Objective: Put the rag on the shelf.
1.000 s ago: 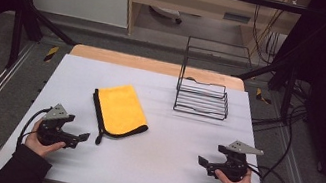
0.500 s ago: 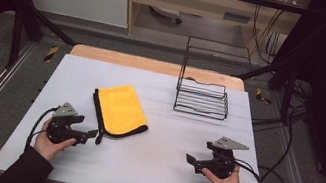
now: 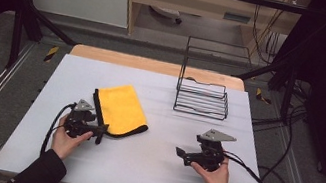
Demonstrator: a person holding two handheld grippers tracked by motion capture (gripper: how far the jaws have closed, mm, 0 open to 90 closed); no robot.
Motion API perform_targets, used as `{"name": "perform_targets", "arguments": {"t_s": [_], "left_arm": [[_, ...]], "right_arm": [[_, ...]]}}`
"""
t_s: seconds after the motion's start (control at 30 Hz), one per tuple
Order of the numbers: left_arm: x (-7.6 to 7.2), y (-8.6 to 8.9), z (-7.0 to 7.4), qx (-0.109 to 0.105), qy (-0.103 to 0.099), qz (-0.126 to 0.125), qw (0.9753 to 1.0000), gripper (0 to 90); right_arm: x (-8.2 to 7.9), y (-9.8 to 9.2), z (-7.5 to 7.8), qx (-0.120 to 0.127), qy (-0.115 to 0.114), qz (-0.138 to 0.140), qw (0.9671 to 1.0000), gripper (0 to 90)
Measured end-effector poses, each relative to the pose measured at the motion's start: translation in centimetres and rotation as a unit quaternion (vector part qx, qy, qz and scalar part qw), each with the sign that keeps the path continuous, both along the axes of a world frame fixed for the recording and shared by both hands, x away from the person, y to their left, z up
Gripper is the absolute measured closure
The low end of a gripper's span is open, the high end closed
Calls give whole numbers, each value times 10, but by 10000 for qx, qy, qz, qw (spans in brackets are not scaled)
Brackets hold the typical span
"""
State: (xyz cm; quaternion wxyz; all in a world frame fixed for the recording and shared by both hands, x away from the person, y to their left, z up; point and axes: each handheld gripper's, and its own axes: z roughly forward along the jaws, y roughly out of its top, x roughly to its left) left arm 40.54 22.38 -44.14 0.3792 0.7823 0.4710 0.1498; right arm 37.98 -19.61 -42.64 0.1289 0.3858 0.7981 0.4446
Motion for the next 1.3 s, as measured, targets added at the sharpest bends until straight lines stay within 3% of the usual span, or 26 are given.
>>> {"name": "perform_targets", "arguments": {"t_s": [0.23, 0.53, 0.8, 1.07, 1.3], "left_arm": [[1, -3, -4, 30, 99, 8, 9999, 368], [3, -4, -7, -53, 314, 9, 9995, 433], [2, -6, -6, -64, 351, 15, 9994, 506], [3, -7, -6, -117, 398, -4, 9991, 588], [4, -7, -7, -240, 461, -92, 9986, 680]], "right_arm": [[15, 33, 4, 35, 27, 111, 9999, 90], [47, 86, 8, -30, 96, 303, 9995, 203], [72, 125, -6, -107, 336, 293, 9989, 328], [83, 145, -20, -302, 576, 371, 9972, 491], [86, 146, -23, -140, 978, 392, 9943, 652]]}}
